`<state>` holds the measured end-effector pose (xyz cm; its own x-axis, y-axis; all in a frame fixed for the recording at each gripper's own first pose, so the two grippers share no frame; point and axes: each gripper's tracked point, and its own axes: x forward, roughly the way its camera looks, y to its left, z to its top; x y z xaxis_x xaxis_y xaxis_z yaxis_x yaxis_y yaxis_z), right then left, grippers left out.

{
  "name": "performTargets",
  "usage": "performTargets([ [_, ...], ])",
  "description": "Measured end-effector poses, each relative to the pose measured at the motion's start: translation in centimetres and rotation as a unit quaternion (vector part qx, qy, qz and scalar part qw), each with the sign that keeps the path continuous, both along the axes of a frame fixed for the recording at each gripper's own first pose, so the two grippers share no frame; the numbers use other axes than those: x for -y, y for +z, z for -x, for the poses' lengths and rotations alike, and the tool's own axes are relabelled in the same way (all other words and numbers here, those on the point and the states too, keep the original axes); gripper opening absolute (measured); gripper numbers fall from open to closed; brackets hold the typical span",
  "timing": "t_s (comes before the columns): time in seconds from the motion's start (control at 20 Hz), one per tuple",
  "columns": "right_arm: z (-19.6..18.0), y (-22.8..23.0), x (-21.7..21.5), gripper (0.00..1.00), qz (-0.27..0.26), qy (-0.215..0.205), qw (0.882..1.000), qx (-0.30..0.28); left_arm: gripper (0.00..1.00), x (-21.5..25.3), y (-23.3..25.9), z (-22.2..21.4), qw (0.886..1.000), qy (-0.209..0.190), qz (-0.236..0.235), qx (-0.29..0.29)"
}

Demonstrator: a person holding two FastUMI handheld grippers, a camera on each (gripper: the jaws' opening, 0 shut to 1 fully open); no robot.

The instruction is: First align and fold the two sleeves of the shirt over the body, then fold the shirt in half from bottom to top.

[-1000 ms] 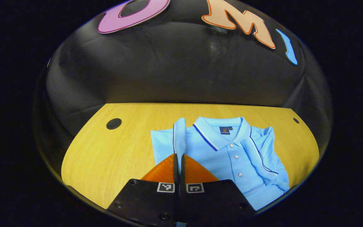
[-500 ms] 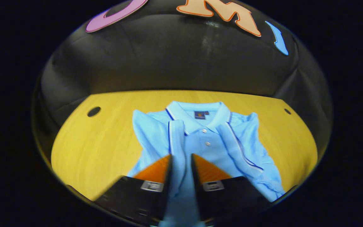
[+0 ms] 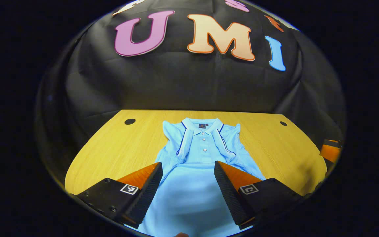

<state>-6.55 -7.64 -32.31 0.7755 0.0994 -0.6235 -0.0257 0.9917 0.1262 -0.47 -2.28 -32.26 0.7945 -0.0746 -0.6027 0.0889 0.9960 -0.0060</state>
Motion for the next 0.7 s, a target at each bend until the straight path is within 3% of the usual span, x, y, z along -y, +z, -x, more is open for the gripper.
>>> performTargets([
  [0.2, 4.6, -0.4, -2.3, 0.99, 0.002, 0.008, 1.000, -0.005, 0.95, -4.2, 1.1, 7.4, 1.000, -0.001, -0.030, -0.010],
  [0.4, 10.3, -1.5, -3.6, 0.99, 0.022, -0.013, 0.999, -0.024, 0.95, -8.2, 0.1, 13.2, 0.999, 0.001, -0.034, -0.034],
  [0.45, 11.7, -2.1, -3.7, 0.94, 0.030, -0.018, 0.999, -0.034, 0.96, -9.2, -0.2, 14.5, 0.998, 0.002, -0.039, -0.040],
  [0.7, 18.6, -5.1, -5.2, 0.99, 0.053, -0.029, 0.994, -0.087, 0.96, -11.7, -3.4, 20.4, 0.996, -0.008, -0.047, -0.077],
])
